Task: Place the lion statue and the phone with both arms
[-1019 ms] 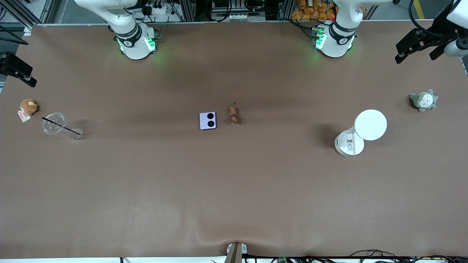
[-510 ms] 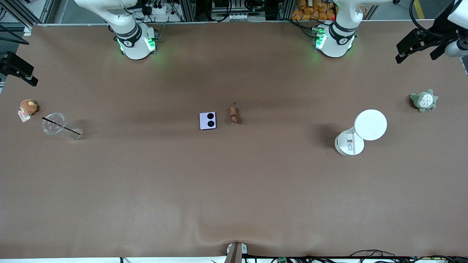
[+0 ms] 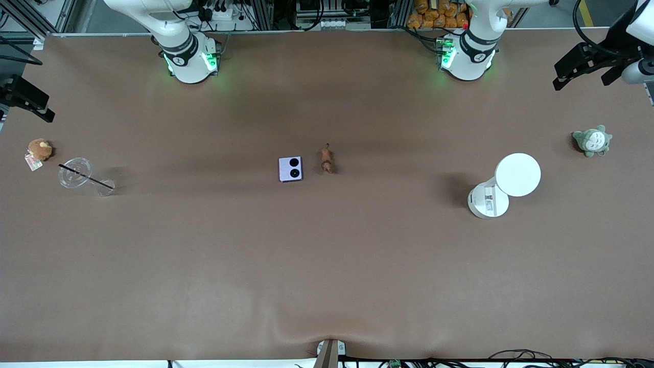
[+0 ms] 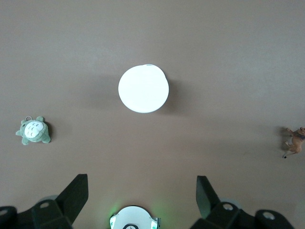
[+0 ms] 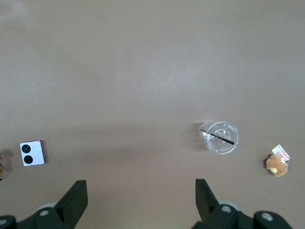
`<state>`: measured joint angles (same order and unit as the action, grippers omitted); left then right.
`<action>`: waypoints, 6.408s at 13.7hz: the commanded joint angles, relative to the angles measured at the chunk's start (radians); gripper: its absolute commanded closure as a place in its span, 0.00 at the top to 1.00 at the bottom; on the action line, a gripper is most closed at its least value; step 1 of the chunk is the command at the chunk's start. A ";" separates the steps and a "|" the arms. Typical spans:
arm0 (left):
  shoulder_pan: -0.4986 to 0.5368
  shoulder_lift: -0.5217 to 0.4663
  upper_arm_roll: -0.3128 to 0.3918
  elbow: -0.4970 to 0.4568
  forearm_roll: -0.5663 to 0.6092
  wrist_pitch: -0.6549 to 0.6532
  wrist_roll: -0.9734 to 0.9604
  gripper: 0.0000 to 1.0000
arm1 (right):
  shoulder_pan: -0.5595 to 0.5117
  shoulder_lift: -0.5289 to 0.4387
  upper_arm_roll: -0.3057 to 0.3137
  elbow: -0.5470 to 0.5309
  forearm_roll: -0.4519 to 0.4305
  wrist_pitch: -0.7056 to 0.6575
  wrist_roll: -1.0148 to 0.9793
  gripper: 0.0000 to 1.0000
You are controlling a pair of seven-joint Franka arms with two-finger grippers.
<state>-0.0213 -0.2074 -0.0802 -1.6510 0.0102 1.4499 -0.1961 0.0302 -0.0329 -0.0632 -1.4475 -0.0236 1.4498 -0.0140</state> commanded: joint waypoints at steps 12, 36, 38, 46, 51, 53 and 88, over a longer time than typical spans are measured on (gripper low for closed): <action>-0.022 0.209 -0.249 0.008 -0.128 0.205 -0.290 1.00 | -0.012 0.013 0.009 0.016 -0.012 -0.011 0.000 1.00; -0.542 0.944 -0.326 0.014 0.352 0.831 -1.152 0.36 | -0.015 0.034 0.009 0.018 0.004 -0.011 -0.009 1.00; -0.536 0.941 -0.326 0.011 0.355 0.845 -1.142 0.02 | -0.015 0.051 0.009 0.018 0.004 -0.011 -0.007 1.00; -0.277 0.725 -0.325 -0.156 0.373 0.733 -0.723 0.00 | 0.031 0.114 0.014 0.004 0.085 -0.069 0.002 1.00; -0.051 0.638 -0.337 -0.263 0.378 0.751 -0.429 0.00 | 0.042 0.200 0.014 0.007 0.186 -0.062 -0.009 1.00; 0.015 0.640 -0.335 -0.312 0.378 0.826 -0.358 0.00 | 0.080 0.215 0.016 0.012 0.188 -0.046 -0.026 1.00; 0.193 0.470 -0.478 0.189 0.235 0.239 -0.137 1.00 | 0.645 0.620 0.017 -0.395 0.295 0.814 0.305 1.00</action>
<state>0.1650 0.2544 -0.5465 -1.5587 0.2783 1.7864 -0.3346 0.6596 0.6094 -0.0376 -1.8183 0.2553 2.2529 0.2829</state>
